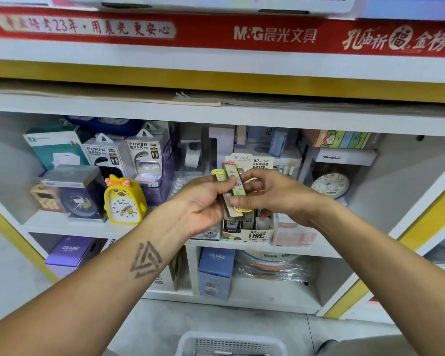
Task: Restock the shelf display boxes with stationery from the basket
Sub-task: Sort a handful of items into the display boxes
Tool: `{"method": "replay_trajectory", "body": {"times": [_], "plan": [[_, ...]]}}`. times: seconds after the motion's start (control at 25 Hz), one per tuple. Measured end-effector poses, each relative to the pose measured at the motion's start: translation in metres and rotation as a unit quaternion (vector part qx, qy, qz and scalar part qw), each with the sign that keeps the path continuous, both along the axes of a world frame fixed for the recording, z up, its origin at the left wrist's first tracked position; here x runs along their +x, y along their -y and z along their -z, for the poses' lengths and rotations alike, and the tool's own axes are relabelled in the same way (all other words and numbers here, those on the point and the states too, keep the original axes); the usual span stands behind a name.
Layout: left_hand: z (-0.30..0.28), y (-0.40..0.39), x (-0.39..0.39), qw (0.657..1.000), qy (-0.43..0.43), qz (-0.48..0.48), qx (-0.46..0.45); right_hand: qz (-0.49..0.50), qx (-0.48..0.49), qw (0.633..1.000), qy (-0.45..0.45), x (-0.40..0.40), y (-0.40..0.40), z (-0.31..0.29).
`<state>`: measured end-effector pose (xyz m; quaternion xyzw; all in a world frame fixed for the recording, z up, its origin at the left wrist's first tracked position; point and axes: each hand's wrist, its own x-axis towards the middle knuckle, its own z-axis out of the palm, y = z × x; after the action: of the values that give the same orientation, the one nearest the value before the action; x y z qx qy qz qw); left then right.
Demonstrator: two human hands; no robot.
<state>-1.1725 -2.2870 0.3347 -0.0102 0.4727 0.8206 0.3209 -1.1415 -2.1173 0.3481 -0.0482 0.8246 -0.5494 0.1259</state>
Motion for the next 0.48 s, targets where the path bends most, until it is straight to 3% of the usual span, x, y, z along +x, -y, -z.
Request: {"method": "replay_trajectory", "body": {"times": [0.12, 0.24, 0.36, 0.48], "plan": [[0.001, 0.001, -0.002, 1.000, -0.012, -0.017, 0.002, 0.055, -0.068, 0.996, 0.013, -0.002, 0.000, 0.001], [-0.002, 0.004, -0.006, 0.999, -0.019, -0.022, -0.024, 0.137, -0.104, 0.985, -0.032, -0.008, -0.012, 0.000], [-0.004, 0.012, -0.011, 0.994, -0.012, -0.084, -0.073, 0.173, -0.049, 0.977, -0.113, -0.012, -0.027, -0.002], [-0.003, 0.020, -0.015, 0.988, 0.016, -0.120, -0.100, 0.129, 0.019, 0.977, -0.166, -0.012, -0.038, -0.006]]}}
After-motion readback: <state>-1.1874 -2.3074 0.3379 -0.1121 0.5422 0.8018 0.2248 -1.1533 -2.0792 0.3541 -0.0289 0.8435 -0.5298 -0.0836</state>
